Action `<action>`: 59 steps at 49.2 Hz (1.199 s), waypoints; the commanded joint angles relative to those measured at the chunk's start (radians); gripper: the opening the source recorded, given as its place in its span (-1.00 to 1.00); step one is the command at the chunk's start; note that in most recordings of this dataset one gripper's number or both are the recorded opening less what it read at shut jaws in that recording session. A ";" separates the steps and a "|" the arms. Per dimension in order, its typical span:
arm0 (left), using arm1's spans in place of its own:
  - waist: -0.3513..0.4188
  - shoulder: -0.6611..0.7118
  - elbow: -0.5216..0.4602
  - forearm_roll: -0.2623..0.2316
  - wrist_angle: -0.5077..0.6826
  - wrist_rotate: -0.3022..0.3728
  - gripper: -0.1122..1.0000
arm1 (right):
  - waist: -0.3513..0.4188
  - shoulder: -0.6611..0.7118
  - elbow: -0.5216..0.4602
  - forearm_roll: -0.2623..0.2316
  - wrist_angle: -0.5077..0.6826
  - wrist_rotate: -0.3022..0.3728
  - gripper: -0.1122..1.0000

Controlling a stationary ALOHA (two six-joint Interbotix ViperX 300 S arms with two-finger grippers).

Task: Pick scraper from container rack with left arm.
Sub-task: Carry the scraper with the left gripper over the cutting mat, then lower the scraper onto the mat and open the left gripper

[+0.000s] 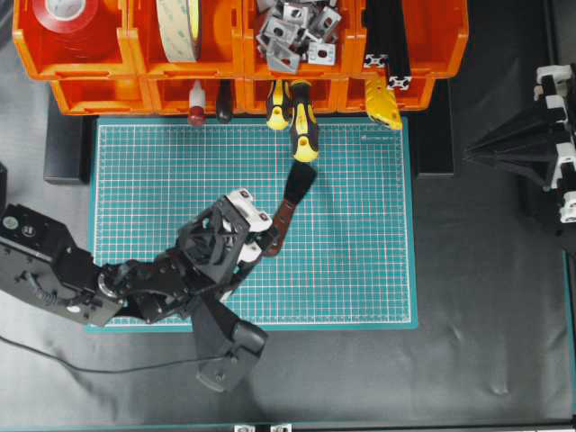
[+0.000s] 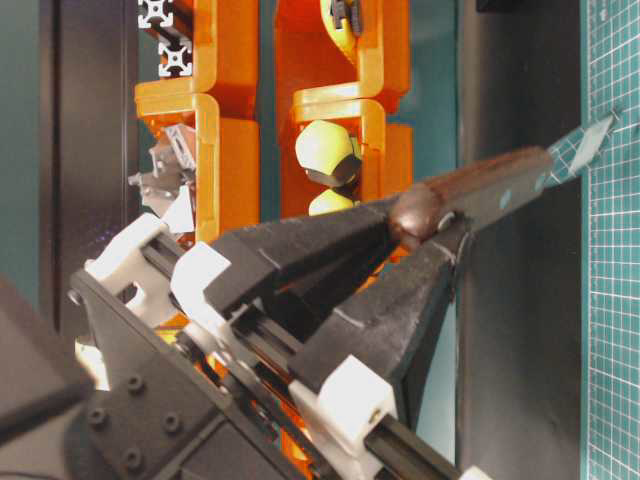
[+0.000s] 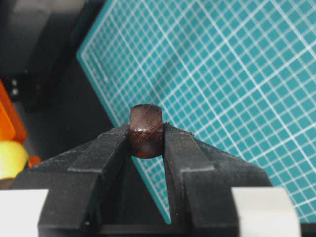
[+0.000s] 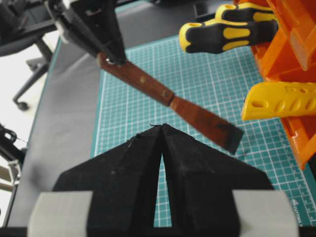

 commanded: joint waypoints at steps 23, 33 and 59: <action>-0.012 -0.077 0.109 -0.002 -0.021 -0.374 0.84 | -0.002 0.006 -0.032 0.002 0.002 0.002 -0.79; -0.066 -0.107 0.178 -0.003 -0.029 -0.723 0.82 | -0.005 0.006 -0.031 0.002 0.012 0.002 -0.79; -0.146 -0.270 0.350 -0.003 -0.089 -1.097 0.82 | -0.011 0.002 -0.034 0.000 0.018 0.000 -0.79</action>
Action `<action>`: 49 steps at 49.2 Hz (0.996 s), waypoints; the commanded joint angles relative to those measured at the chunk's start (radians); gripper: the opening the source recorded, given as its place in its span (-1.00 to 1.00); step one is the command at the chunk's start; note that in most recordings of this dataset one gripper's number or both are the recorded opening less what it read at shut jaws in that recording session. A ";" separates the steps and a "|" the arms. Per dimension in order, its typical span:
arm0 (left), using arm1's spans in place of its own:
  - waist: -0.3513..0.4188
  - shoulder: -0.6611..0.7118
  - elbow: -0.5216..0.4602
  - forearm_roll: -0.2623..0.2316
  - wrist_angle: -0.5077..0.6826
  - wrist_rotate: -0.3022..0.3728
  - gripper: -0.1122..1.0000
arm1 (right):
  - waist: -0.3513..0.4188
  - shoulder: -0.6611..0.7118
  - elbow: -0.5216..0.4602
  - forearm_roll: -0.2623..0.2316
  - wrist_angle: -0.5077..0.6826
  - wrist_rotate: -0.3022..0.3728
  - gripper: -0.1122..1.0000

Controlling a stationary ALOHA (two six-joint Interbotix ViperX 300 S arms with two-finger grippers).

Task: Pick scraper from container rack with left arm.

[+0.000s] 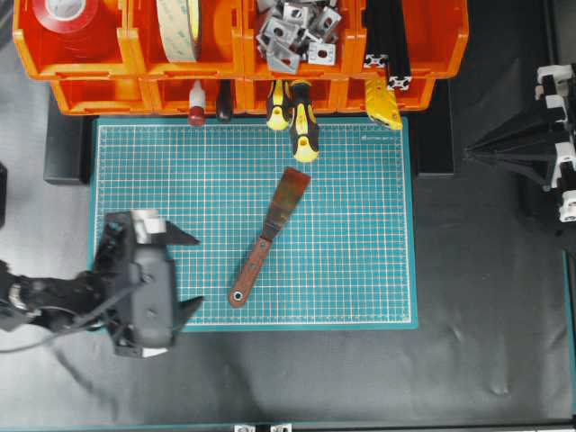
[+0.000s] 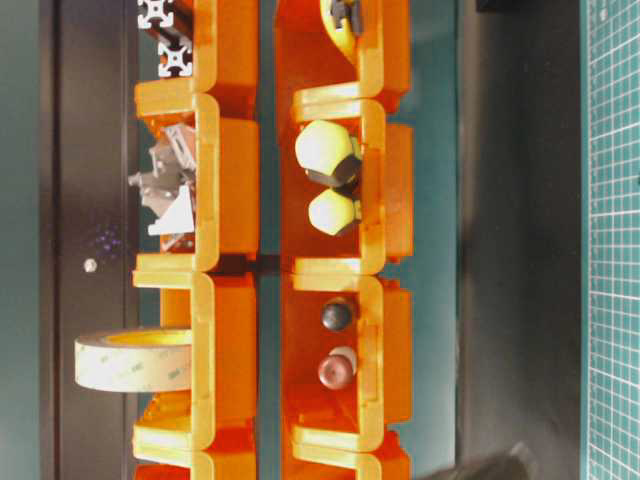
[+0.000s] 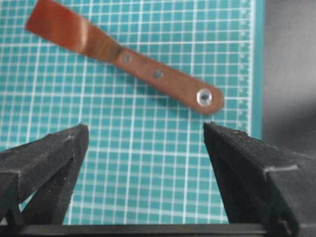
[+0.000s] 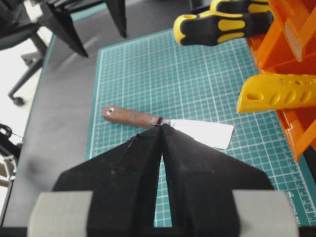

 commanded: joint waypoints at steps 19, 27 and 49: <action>-0.041 -0.445 0.230 0.003 -0.005 -0.146 0.82 | -0.002 0.005 -0.034 0.000 0.000 0.002 -0.79; -0.041 -0.661 0.313 0.003 -0.006 -0.147 0.78 | -0.002 0.002 -0.034 0.000 0.000 0.002 -0.79; -0.041 -1.026 0.410 0.003 0.018 -0.064 0.75 | -0.017 -0.026 -0.044 -0.002 0.008 0.000 -0.79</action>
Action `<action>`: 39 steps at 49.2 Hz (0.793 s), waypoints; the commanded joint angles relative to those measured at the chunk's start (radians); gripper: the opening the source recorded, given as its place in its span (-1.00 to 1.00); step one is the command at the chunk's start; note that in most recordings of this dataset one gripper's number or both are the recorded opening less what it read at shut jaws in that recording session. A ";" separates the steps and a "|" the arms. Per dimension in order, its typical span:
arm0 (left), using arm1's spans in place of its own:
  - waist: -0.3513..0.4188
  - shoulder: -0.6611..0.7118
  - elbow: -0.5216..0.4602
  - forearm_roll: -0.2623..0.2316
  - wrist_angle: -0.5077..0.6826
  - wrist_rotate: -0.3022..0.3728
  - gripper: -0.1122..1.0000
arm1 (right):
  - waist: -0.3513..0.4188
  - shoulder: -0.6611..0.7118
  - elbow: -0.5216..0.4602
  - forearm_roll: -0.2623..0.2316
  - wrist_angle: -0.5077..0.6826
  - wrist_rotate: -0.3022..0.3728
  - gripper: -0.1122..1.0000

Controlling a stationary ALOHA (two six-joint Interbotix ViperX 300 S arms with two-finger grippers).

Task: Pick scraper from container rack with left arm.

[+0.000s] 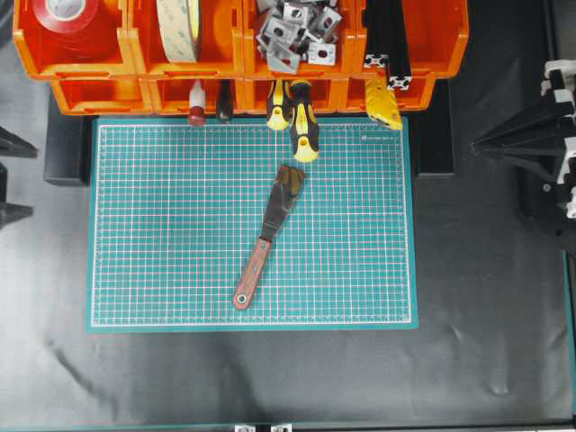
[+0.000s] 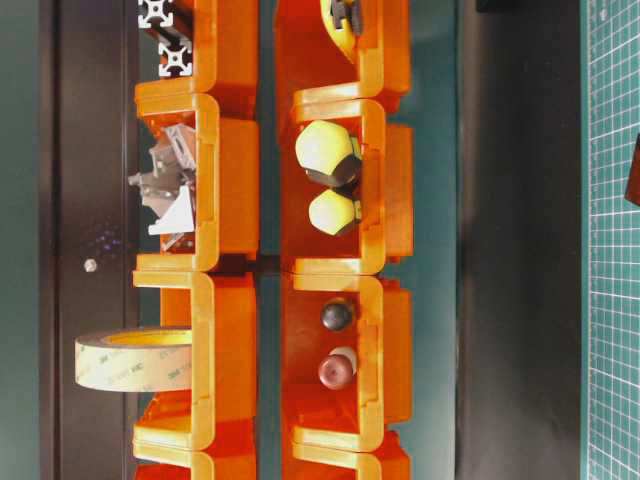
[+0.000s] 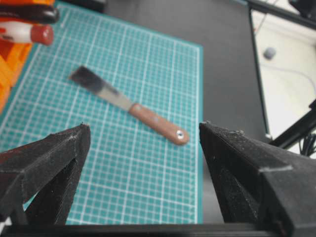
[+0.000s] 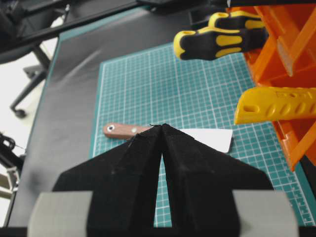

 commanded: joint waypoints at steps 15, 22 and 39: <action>0.000 -0.028 -0.018 0.005 -0.012 0.092 0.74 | -0.020 -0.002 -0.037 -0.002 0.009 0.000 -0.79; 0.005 -0.043 -0.026 0.006 -0.048 0.155 0.72 | -0.025 -0.008 -0.040 -0.002 0.009 0.002 -0.79; 0.150 -0.100 -0.048 0.006 -0.192 0.359 0.65 | -0.034 -0.018 -0.046 0.000 0.009 0.003 -0.79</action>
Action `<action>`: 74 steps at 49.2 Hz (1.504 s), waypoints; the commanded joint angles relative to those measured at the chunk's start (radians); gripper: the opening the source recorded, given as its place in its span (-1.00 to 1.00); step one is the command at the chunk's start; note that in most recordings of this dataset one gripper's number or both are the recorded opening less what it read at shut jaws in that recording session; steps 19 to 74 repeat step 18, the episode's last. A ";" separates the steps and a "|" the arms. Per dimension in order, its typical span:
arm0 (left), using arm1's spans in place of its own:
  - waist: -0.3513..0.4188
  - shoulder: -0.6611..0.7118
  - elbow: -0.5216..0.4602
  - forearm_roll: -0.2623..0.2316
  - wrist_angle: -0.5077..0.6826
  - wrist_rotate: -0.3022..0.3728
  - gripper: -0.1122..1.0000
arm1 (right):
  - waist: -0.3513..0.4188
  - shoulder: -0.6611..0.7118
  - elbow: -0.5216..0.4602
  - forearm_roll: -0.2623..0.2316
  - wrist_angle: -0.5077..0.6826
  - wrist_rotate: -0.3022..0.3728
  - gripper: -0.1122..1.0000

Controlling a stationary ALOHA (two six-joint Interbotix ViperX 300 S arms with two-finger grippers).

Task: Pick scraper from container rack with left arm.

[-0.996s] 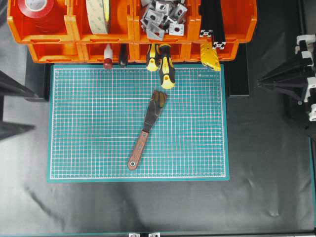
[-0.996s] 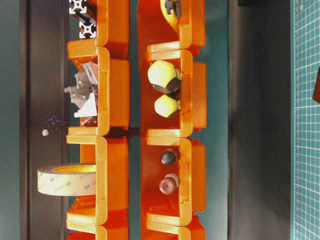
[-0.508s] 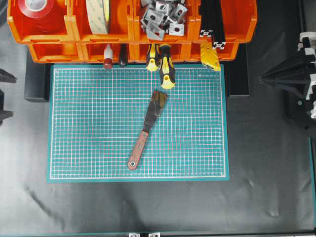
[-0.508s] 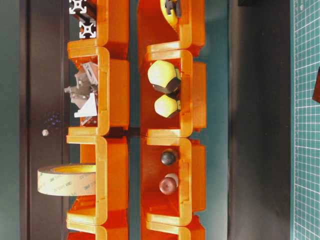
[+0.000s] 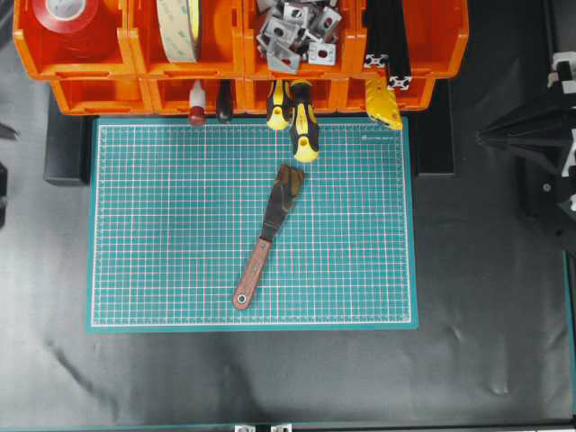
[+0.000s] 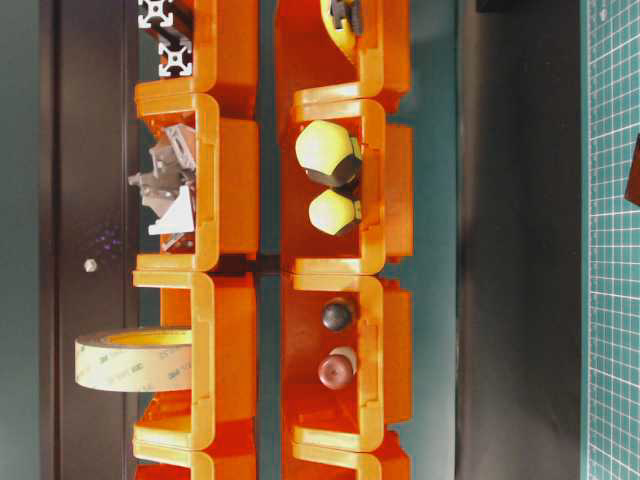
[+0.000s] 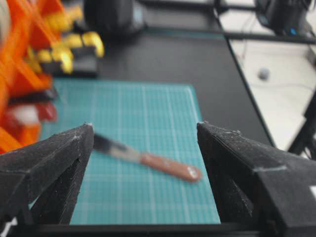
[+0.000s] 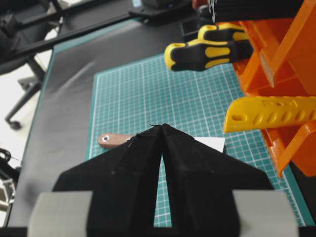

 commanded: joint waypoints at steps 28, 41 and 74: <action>0.179 -0.057 -0.026 0.005 -0.100 0.129 0.65 | -0.003 0.002 -0.037 0.002 0.000 0.012 -0.79; 0.179 -0.057 -0.026 0.005 -0.100 0.129 0.65 | -0.003 0.002 -0.037 0.002 0.000 0.012 -0.79; 0.179 -0.057 -0.026 0.005 -0.100 0.129 0.65 | -0.003 0.002 -0.037 0.002 0.000 0.012 -0.79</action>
